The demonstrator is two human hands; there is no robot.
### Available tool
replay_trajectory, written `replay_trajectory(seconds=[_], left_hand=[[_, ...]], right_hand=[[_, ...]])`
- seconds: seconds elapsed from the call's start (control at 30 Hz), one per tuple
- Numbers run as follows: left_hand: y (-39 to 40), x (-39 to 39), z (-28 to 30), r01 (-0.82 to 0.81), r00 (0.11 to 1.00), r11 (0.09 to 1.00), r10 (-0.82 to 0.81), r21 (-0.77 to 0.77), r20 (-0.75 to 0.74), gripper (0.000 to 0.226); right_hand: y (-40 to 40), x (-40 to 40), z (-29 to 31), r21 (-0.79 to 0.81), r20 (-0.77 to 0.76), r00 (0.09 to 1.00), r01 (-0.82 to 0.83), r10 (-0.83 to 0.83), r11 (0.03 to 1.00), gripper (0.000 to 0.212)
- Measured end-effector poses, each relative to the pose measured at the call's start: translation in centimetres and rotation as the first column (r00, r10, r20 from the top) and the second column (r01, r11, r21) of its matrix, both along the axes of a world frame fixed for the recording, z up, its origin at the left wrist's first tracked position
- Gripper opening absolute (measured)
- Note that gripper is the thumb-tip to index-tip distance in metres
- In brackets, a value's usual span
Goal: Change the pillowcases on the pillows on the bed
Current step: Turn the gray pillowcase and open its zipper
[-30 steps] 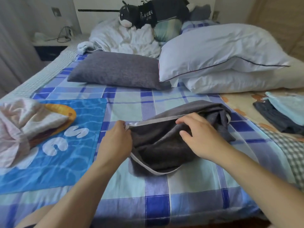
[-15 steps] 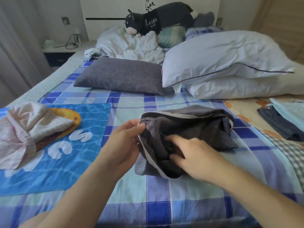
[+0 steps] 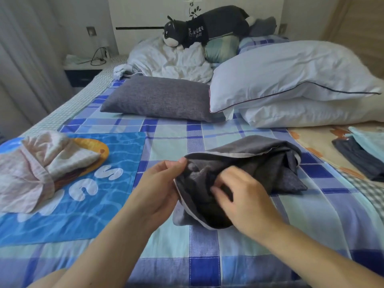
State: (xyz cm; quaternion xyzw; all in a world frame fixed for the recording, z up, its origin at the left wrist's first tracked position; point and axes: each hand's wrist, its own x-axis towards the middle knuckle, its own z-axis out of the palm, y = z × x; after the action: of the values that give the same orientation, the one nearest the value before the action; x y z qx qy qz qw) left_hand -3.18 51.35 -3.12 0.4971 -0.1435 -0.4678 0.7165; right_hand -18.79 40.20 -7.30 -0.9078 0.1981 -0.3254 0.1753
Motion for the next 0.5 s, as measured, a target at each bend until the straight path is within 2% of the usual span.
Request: replay_trajectory(seconds=[0.07, 0.13, 0.27, 0.37, 0.43, 0.47, 0.5], left_hand=[[0.3, -0.4, 0.3, 0.061, 0.998, 0.998, -0.061, -0.032, 0.009, 0.013], [0.5, -0.7, 0.2, 0.091, 0.996, 0.994, -0.090, -0.061, 0.018, 0.012], [0.9, -0.8, 0.2, 0.118, 0.991, 0.982, -0.125, -0.146, -0.045, 0.014], [1.4, 0.0, 0.0, 0.159, 0.972, 0.952, -0.197, -0.263, -0.126, 0.039], [1.8, 0.6, 0.0, 0.200, 0.975, 0.928, -0.219, -0.315, -0.027, 0.048], [2.0, 0.8, 0.2, 0.194, 0.981, 0.937, -0.182, -0.289, 0.068, 0.045], [2.3, 1.3, 0.2, 0.149, 0.967, 0.967, -0.098, -0.208, 0.236, 0.040]], right_hand=[[0.3, -0.1, 1.9, 0.086, 0.247, 0.969, -0.002, -0.019, 0.996, 0.019], [0.7, -0.1, 3.1, 0.174, 0.316, 0.949, -0.049, -0.009, 0.983, 0.027], [0.5, 0.5, 2.3, 0.269, 0.154, 0.986, 0.012, -0.055, 0.963, 0.020], [-0.6, 0.7, 1.8, 0.349, 0.071, 0.992, 0.078, -0.109, 0.934, 0.020], [-1.4, 0.7, 1.6, 0.380, -0.068, 0.992, 0.125, -0.107, 0.916, 0.018], [-1.8, 0.7, 1.5, 0.344, -0.159, 0.983, 0.141, -0.090, 0.928, 0.016], [-2.1, 0.6, 1.4, 0.290, -0.256, 0.964, 0.149, -0.073, 0.946, 0.015]])
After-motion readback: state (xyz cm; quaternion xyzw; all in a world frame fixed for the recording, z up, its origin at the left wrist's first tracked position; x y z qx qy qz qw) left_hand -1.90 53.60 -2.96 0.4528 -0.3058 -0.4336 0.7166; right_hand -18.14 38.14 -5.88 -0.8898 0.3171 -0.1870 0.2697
